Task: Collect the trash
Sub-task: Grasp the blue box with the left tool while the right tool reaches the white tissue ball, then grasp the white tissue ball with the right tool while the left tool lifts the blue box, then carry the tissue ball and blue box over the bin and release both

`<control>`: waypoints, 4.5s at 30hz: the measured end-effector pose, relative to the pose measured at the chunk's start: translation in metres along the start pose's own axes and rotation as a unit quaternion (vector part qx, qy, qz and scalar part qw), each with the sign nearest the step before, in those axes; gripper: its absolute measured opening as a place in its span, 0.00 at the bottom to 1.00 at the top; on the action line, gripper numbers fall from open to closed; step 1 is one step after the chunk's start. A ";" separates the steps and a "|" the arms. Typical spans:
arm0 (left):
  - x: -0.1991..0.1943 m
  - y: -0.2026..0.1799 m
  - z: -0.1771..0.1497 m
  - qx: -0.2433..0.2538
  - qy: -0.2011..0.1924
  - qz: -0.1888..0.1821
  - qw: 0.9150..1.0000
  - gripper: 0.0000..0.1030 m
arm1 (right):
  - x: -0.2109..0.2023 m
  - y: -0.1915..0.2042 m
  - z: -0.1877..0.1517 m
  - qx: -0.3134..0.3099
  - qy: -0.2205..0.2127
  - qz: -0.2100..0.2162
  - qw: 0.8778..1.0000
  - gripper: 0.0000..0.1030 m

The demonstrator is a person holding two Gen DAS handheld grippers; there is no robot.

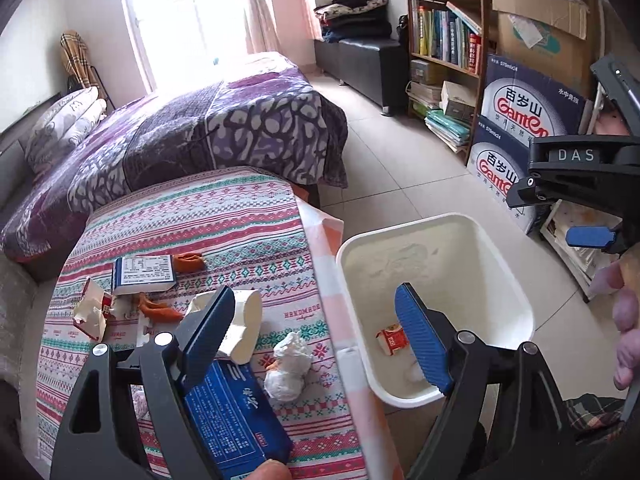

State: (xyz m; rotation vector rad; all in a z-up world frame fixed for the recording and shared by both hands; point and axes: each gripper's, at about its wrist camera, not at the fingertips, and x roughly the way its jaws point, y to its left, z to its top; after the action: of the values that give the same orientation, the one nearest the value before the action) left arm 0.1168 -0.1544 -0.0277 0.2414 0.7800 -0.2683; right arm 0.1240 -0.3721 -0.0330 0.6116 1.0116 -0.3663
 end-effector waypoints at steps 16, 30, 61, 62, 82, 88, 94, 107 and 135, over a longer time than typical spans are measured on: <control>0.004 0.070 -0.023 -0.041 0.042 0.044 0.997 0.78 | 0.011 0.067 -0.028 -0.070 0.025 0.017 0.997 0.87; 0.048 0.125 -0.073 -0.150 0.246 -0.048 0.956 0.78 | 0.027 0.106 -0.061 -0.106 0.055 0.025 0.993 0.88; 0.016 0.228 -0.099 -0.257 0.245 -0.128 0.926 0.25 | 0.082 0.193 -0.116 -0.152 0.124 0.052 0.979 0.88; 0.018 0.230 -0.101 -0.257 0.249 -0.128 0.925 0.25 | 0.082 0.196 -0.117 -0.156 0.122 0.051 0.979 0.88; 0.065 0.209 -0.111 -0.273 0.279 -0.114 0.913 0.46 | 0.092 0.160 -0.115 -0.158 0.158 0.019 0.974 0.90; 0.052 0.211 -0.105 -0.259 0.254 -0.113 0.925 0.28 | 0.100 0.163 -0.132 -0.183 0.190 0.015 0.964 0.90; 0.032 0.222 -0.094 -0.256 0.219 -0.104 0.936 0.27 | 0.106 0.169 -0.140 -0.193 0.195 0.016 0.962 0.87; 0.017 0.233 -0.082 -0.262 0.177 -0.096 0.944 0.26 | 0.089 0.184 -0.140 -0.220 0.155 0.048 0.962 0.25; -0.023 0.185 -0.017 -0.201 0.014 -0.042 0.979 0.25 | -0.012 0.180 -0.099 -0.226 -0.116 0.077 0.964 0.25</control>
State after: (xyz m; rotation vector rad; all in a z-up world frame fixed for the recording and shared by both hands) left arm 0.1495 0.0278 -0.0018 -0.1695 0.8554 -0.1823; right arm 0.1501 -0.1697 -0.0058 0.2245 0.7796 -0.0588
